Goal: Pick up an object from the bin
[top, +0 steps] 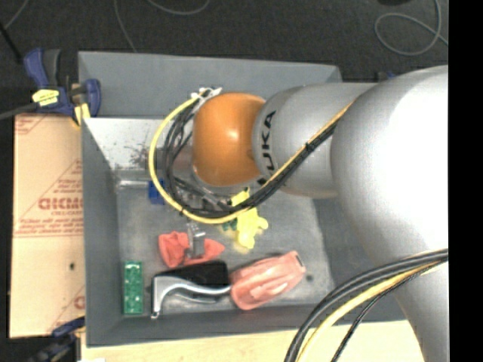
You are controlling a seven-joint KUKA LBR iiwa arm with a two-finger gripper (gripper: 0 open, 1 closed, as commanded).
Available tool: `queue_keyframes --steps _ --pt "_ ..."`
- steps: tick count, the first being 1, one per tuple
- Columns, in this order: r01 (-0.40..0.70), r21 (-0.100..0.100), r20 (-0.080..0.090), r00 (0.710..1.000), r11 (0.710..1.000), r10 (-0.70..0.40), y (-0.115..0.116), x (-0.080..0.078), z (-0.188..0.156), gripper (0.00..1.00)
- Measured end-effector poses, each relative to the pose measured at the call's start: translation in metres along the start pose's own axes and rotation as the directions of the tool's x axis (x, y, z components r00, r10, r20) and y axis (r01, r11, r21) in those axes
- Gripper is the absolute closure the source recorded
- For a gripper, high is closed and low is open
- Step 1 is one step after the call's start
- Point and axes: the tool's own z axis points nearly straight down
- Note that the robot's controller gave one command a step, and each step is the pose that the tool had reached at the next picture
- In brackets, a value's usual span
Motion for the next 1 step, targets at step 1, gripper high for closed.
queue_keyframes --steps 1 --pt "0.0 0.0 0.0 1.0 1.0 0.0 0.0 0.0 0.0 0.0"
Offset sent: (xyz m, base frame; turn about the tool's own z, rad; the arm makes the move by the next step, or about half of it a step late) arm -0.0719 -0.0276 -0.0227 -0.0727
